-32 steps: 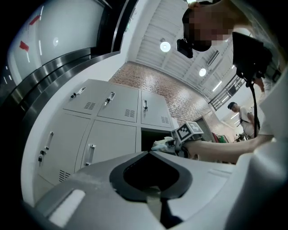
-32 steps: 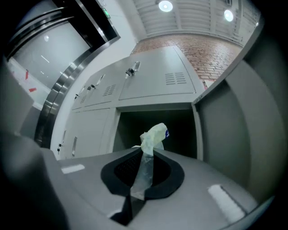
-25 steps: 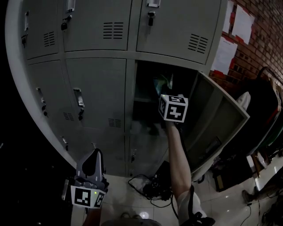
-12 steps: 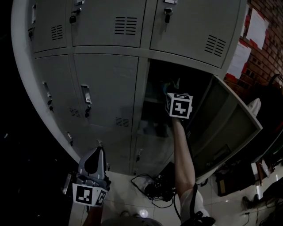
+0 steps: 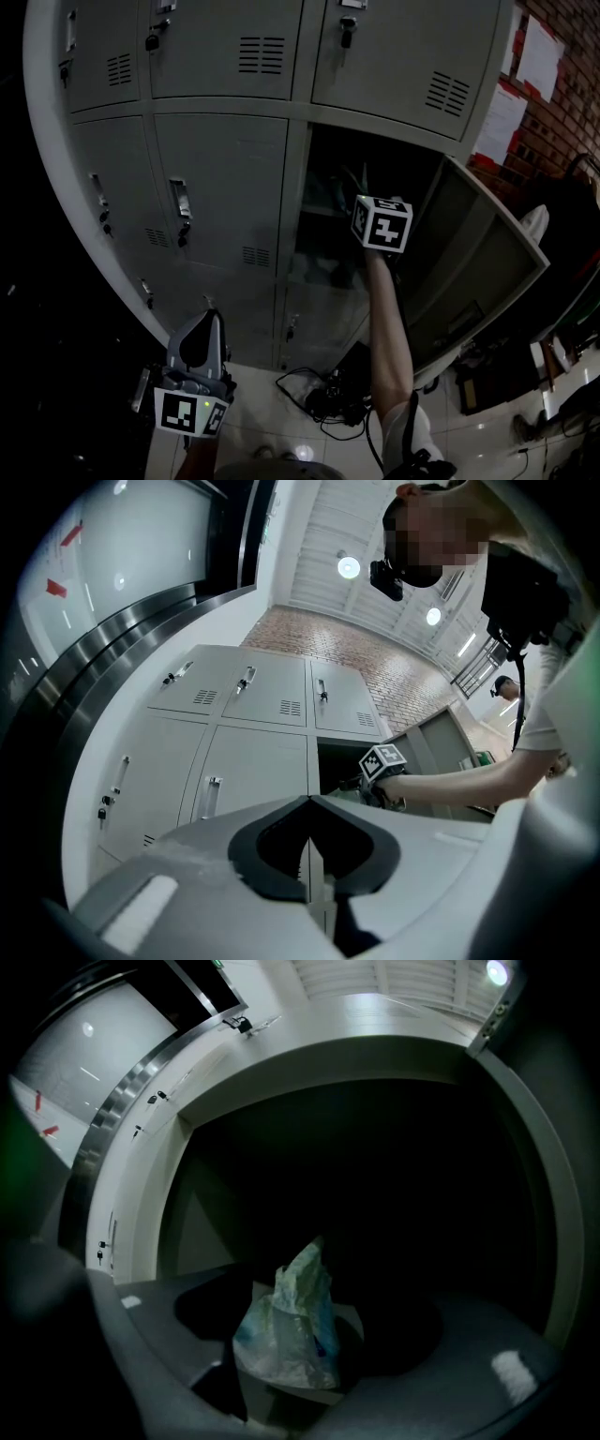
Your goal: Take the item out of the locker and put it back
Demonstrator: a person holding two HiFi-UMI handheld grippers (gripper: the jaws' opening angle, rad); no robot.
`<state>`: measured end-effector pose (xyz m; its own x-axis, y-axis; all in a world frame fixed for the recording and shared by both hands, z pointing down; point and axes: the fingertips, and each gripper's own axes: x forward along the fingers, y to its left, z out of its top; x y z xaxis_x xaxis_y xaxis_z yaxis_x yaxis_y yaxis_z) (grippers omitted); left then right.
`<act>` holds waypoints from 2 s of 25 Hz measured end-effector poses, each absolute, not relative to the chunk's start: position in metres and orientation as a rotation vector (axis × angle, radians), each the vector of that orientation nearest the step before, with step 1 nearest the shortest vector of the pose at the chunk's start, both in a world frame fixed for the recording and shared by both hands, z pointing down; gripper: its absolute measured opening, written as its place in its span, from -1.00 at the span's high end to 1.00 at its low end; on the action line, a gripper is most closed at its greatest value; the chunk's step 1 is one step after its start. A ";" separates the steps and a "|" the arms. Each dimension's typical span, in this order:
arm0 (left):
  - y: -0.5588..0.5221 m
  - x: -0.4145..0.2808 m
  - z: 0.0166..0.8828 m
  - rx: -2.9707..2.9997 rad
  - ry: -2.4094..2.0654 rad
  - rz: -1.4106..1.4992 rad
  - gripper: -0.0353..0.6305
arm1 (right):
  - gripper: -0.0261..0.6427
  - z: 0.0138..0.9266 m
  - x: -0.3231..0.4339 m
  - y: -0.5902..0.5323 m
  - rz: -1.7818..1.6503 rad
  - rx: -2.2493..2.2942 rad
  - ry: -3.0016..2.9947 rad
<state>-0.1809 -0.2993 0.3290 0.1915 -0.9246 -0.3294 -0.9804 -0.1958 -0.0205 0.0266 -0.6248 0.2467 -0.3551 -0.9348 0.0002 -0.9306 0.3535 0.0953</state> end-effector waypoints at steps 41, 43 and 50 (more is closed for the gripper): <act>-0.237 -0.097 0.356 -2.528 1.545 0.319 0.88 | 0.91 0.348 0.054 -0.230 0.034 1.710 -2.919; -0.234 -0.098 0.357 -2.543 1.534 0.318 0.88 | 0.91 0.355 0.056 -0.231 0.060 1.723 -2.891; -0.210 -0.113 0.366 -2.549 1.568 0.317 0.88 | 0.91 0.344 0.046 -0.196 0.018 1.736 -2.901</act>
